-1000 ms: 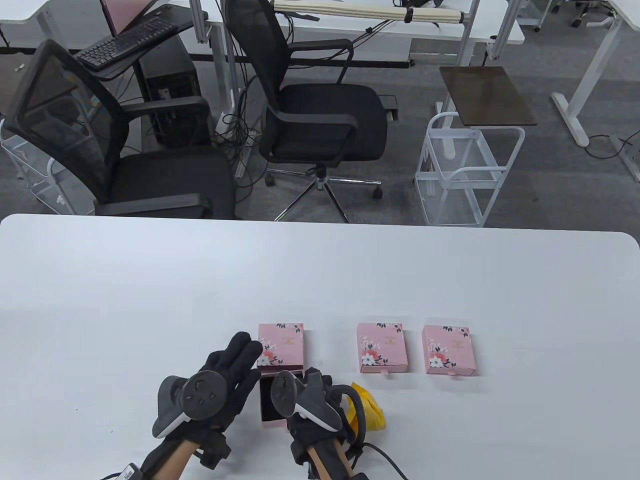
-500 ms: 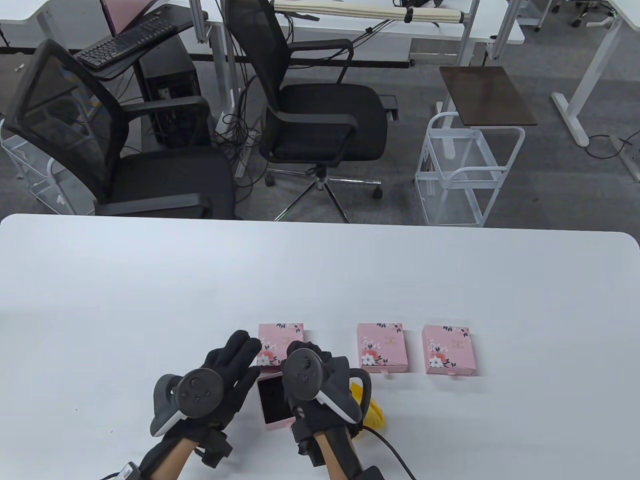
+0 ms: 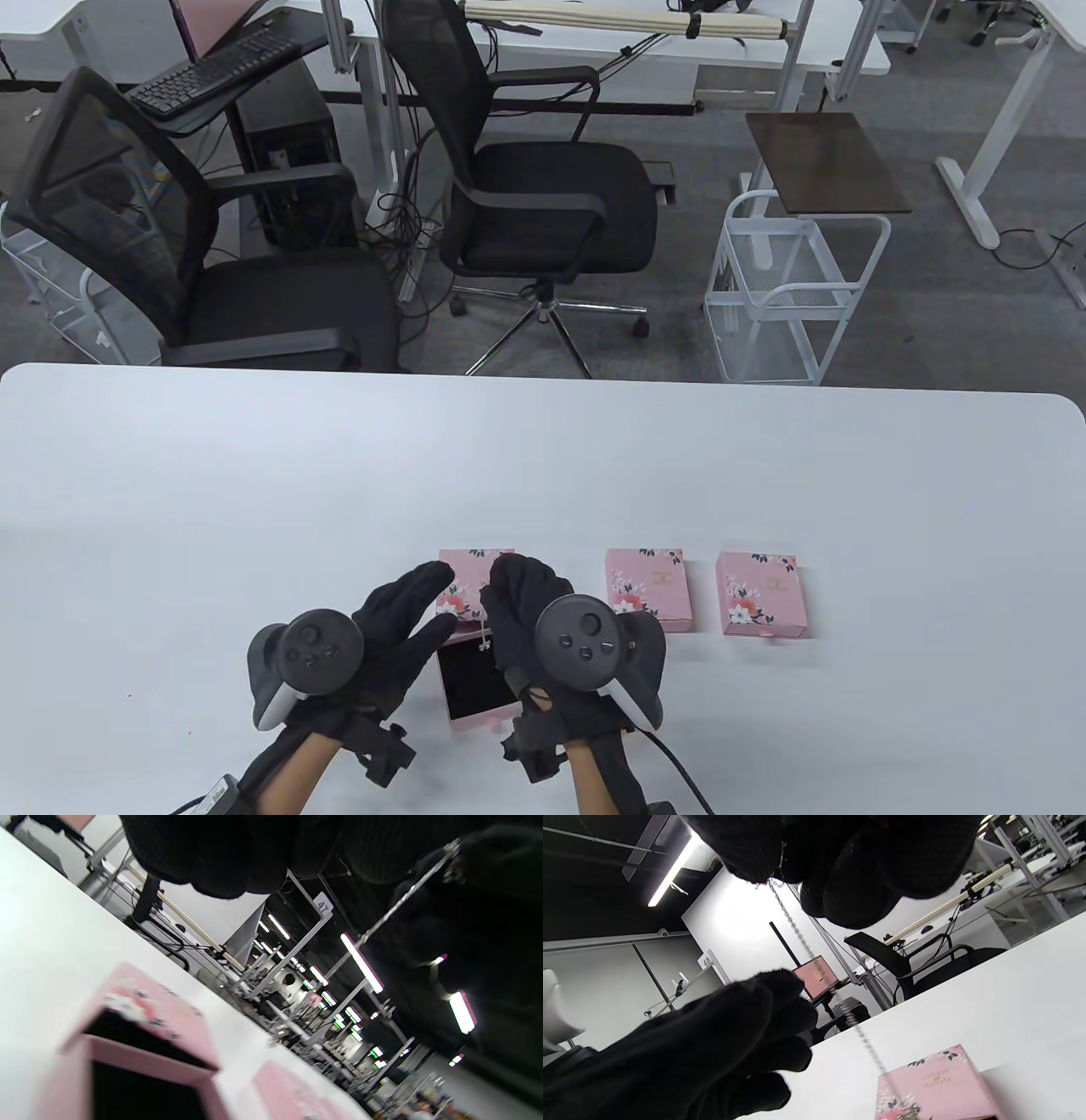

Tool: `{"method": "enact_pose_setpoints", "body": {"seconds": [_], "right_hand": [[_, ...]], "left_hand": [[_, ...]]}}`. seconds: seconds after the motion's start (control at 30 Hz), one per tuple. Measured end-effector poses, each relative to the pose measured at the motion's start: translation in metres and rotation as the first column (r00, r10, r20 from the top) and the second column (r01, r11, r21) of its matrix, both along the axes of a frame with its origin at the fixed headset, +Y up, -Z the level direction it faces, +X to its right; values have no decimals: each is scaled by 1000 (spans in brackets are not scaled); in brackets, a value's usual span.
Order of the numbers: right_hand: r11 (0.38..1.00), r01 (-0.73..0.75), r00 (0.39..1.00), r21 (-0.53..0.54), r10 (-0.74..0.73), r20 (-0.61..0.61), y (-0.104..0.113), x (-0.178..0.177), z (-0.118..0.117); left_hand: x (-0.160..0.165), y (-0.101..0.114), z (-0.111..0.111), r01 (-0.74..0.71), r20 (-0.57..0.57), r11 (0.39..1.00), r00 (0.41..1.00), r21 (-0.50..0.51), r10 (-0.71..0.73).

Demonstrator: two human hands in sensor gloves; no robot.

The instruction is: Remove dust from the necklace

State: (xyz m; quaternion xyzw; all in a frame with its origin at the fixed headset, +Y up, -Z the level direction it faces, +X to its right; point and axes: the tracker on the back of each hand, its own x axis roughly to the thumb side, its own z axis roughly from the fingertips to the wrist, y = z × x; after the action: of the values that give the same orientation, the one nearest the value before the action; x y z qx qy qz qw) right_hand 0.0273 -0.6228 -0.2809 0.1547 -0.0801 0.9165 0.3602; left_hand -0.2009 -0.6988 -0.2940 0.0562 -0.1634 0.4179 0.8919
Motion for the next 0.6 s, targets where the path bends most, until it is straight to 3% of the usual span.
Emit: {"method": "enact_pose_setpoints", "body": {"seconds": [0.07, 0.33, 0.5, 0.6], "right_hand": [[999, 29, 999, -15, -29, -25, 2, 1, -1], [998, 62, 997, 5, -62, -53, 17, 1, -6], [994, 105, 991, -6, -106, -85, 21, 2, -8], [992, 129, 989, -1, -129, -78, 24, 3, -11]], "left_hand": [[7, 9, 2, -53, 19, 998, 998, -13, 54], [22, 49, -7, -17, 31, 999, 999, 30, 16], [18, 62, -8, 26, -87, 991, 996, 134, -14], [12, 67, -8, 49, -65, 992, 997, 112, -42]]}}
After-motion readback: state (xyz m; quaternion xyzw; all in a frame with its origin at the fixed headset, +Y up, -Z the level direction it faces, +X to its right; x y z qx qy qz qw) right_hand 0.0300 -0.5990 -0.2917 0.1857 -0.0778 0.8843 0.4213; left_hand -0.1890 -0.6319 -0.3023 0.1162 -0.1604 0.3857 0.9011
